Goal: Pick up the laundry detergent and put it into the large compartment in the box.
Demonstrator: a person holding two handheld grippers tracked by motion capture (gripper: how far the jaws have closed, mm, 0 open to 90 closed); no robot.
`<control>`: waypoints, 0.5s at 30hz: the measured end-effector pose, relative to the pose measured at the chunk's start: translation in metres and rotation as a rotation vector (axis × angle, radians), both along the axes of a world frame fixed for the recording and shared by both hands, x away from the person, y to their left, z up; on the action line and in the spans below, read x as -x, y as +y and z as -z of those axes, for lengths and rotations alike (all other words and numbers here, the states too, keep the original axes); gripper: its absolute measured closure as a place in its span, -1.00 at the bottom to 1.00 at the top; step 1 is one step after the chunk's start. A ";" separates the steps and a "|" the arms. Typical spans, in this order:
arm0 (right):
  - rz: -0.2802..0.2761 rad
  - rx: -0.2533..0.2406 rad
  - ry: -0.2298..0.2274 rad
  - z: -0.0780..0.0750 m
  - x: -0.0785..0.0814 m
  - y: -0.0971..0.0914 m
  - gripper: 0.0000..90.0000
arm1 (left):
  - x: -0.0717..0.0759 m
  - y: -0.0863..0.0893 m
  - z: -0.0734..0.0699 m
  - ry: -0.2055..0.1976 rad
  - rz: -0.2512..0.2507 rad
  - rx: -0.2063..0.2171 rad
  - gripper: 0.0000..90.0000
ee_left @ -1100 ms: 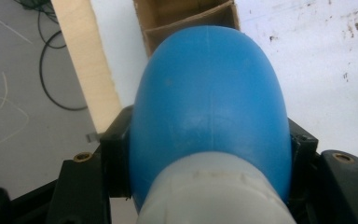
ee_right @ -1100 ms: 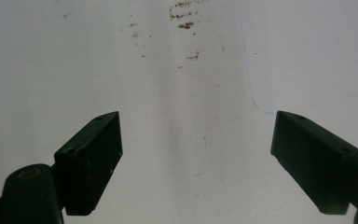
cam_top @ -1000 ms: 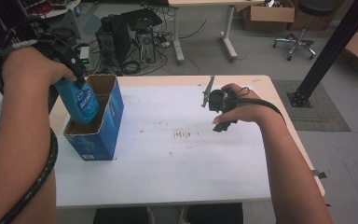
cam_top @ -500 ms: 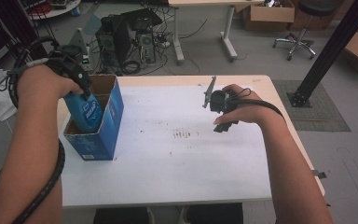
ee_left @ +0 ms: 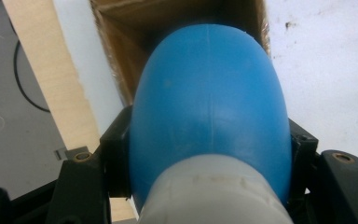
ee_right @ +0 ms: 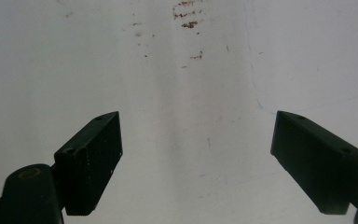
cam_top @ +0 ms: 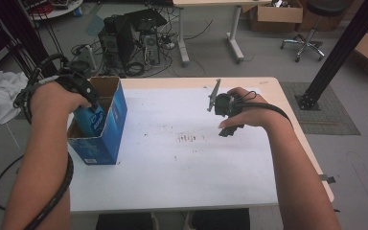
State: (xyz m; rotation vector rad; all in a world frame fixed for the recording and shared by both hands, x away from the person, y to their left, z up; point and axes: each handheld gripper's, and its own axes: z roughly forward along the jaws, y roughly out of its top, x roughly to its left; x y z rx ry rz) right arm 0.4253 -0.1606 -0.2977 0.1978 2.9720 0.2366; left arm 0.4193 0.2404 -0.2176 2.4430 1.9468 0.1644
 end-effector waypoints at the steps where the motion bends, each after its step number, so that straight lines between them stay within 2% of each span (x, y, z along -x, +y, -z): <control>1: 0.002 0.003 0.000 0.000 0.000 0.000 -0.63 | 0.000 0.000 0.003 0.000 -0.002 0.000 -0.15; 10: 0.004 0.004 0.005 -0.002 0.001 -0.002 -0.63 | -0.001 0.004 0.025 0.004 -0.014 -0.003 -0.15; 15: 0.003 0.005 0.004 -0.002 0.002 -0.002 -0.63 | -0.001 0.006 0.038 0.026 -0.014 0.005 -0.15</control>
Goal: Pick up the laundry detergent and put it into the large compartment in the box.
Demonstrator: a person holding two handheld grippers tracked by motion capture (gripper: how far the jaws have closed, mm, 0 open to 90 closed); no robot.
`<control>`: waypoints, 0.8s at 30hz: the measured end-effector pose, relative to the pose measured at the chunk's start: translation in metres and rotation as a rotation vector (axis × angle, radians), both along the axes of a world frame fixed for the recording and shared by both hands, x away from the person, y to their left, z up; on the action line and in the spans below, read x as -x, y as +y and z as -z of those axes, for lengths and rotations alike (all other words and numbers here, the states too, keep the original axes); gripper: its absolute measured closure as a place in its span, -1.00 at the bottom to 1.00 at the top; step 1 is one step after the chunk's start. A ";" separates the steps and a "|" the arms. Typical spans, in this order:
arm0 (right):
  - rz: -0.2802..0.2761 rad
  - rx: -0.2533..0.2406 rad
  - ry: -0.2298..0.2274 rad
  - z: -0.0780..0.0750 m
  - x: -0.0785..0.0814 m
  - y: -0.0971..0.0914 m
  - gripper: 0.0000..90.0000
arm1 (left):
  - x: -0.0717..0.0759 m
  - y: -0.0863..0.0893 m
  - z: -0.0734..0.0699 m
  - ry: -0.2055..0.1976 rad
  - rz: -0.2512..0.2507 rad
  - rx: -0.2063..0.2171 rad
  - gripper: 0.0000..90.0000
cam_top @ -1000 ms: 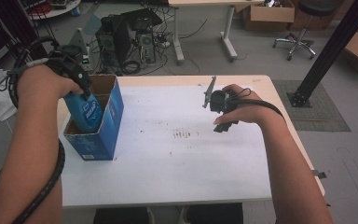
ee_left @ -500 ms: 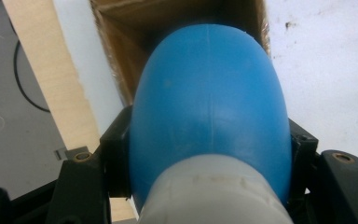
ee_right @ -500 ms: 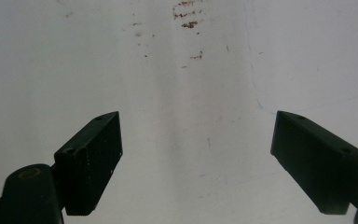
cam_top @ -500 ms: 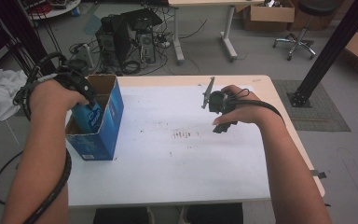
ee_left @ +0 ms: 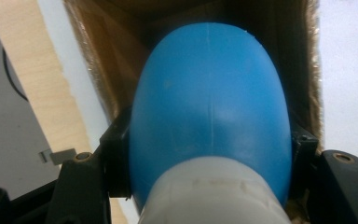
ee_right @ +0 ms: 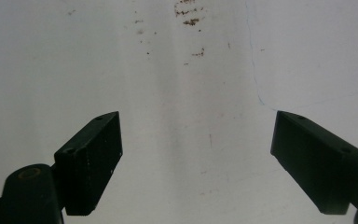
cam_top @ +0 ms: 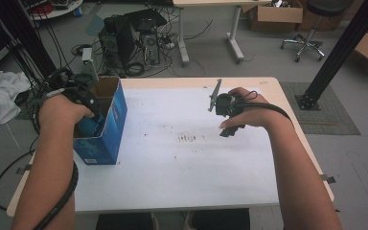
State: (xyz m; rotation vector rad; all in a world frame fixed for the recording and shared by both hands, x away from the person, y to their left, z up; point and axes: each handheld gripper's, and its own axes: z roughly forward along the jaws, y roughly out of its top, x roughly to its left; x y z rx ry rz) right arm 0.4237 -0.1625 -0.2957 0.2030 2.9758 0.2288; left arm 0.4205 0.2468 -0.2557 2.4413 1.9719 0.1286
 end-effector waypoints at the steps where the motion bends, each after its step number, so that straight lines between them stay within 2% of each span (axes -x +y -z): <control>1: 0.000 0.001 0.000 0.000 0.000 0.000 -0.63 | 0.000 0.000 0.002 0.002 0.000 0.001 -0.15; 19: -0.002 0.013 0.009 0.003 0.000 0.003 -0.63 | -0.002 0.001 0.029 0.021 0.009 0.009 -0.15; 24: 0.002 0.021 0.010 0.004 0.000 0.002 -0.63 | -0.002 -0.001 0.029 0.015 0.009 0.006 -0.15</control>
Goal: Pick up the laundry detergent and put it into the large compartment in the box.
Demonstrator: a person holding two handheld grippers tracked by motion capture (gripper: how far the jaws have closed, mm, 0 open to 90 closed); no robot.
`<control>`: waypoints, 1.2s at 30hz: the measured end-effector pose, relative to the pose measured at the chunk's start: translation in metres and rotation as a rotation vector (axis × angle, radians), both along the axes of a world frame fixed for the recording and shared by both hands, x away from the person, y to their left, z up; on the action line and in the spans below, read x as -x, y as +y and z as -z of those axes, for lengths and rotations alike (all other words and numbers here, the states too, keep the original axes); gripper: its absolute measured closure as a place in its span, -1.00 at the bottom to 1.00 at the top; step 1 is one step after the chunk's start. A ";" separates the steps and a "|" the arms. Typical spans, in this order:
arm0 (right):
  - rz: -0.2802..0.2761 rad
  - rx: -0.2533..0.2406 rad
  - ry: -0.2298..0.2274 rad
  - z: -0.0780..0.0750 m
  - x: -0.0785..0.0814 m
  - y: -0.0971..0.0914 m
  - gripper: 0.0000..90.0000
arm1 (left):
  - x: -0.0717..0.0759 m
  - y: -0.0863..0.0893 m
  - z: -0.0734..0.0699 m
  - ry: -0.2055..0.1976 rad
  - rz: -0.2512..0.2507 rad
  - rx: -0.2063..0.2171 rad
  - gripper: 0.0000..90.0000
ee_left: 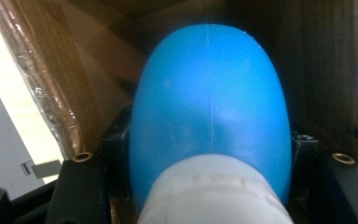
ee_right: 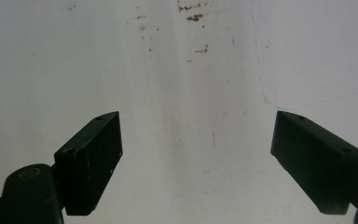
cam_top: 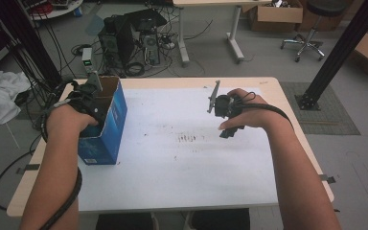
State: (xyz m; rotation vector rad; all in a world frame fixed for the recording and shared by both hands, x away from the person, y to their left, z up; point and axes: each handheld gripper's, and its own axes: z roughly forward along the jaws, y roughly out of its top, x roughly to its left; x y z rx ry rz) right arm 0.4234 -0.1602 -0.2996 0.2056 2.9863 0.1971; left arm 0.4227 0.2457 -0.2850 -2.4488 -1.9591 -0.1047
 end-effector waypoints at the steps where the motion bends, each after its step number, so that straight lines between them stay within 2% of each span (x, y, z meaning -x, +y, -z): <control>1: 0.001 -0.004 0.001 0.001 0.000 0.000 -0.63 | 0.000 -0.001 0.000 0.001 0.005 -0.004 -0.15; 5: 0.001 -0.008 0.004 0.003 -0.001 0.000 -0.63 | 0.000 -0.005 0.001 -0.007 0.006 -0.018 -0.15; 16: 0.000 -0.006 0.001 0.002 0.000 0.000 -0.63 | -0.001 -0.007 0.001 0.019 0.000 -0.028 -0.16; 20: 0.002 -0.003 0.000 0.002 0.000 -0.001 -0.63 | 0.000 -0.006 -0.001 0.007 -0.004 0.001 -0.20; 22: 0.003 -0.007 -0.001 0.002 0.000 -0.002 -0.63 | 0.001 -0.007 -0.005 0.000 0.010 -0.013 -0.22; 26: 0.007 -0.007 0.000 0.002 0.000 -0.002 -0.63 | 0.002 -0.006 -0.010 -0.010 0.003 -0.018 -0.27; 36: 0.006 -0.007 -0.003 0.001 0.001 -0.001 -0.63 | 0.004 -0.003 -0.012 -0.029 -0.006 -0.010 -0.31</control>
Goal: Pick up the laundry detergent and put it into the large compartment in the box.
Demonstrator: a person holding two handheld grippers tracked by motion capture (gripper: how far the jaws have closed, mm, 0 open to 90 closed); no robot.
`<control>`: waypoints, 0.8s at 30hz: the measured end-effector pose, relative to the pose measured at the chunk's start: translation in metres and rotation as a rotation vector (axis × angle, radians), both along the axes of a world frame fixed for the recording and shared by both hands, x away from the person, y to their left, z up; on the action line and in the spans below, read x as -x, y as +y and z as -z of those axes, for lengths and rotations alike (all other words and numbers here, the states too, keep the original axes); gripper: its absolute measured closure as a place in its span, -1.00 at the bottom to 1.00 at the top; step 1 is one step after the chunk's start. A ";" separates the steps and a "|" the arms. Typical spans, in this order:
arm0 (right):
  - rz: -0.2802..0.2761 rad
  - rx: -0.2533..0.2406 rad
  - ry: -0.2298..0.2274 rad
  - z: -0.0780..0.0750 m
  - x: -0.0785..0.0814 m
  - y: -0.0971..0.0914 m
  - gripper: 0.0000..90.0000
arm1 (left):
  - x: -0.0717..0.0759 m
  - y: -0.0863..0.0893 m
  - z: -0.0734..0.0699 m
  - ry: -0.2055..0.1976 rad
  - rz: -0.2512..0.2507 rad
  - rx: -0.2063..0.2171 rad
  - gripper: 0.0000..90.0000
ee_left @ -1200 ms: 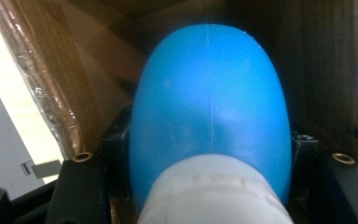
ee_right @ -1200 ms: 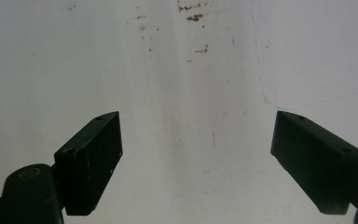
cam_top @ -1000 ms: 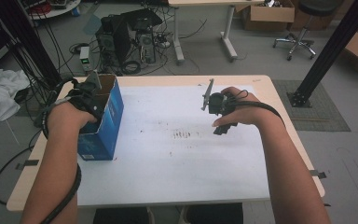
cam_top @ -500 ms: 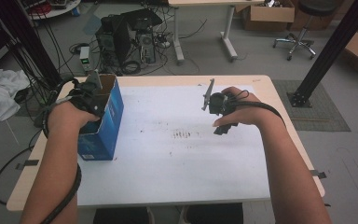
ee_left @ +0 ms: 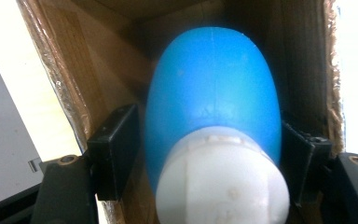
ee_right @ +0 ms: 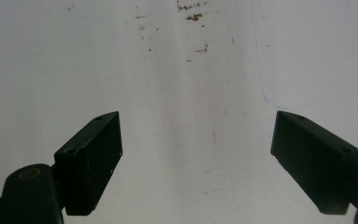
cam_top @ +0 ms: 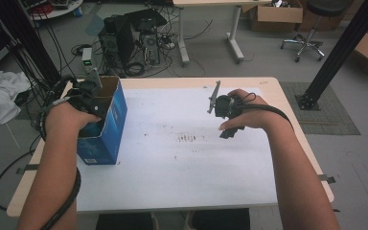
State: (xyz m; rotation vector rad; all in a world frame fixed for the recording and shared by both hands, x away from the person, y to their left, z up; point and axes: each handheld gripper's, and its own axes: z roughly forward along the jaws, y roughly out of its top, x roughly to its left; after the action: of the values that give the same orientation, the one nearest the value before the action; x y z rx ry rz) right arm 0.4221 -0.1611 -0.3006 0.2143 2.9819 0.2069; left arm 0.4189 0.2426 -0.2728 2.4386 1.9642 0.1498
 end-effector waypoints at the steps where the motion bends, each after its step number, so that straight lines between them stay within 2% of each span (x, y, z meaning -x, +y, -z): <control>1: 0.000 -0.001 0.000 0.000 0.000 0.000 -0.63 | 0.000 0.000 -0.001 -0.002 0.005 -0.003 -0.31; 17: -0.001 -0.004 0.000 0.000 0.001 0.002 -0.63 | 0.003 0.002 -0.010 -0.020 -0.005 0.013 -0.51; 24: -0.004 -0.008 -0.007 -0.001 0.001 0.003 -0.63 | 0.007 0.003 -0.018 -0.032 -0.007 -0.004 -0.57</control>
State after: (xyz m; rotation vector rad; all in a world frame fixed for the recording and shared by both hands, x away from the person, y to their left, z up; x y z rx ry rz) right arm 0.4214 -0.1583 -0.2996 0.2087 2.9756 0.2197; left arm 0.4118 0.2459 -0.2543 2.4157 1.9621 0.1919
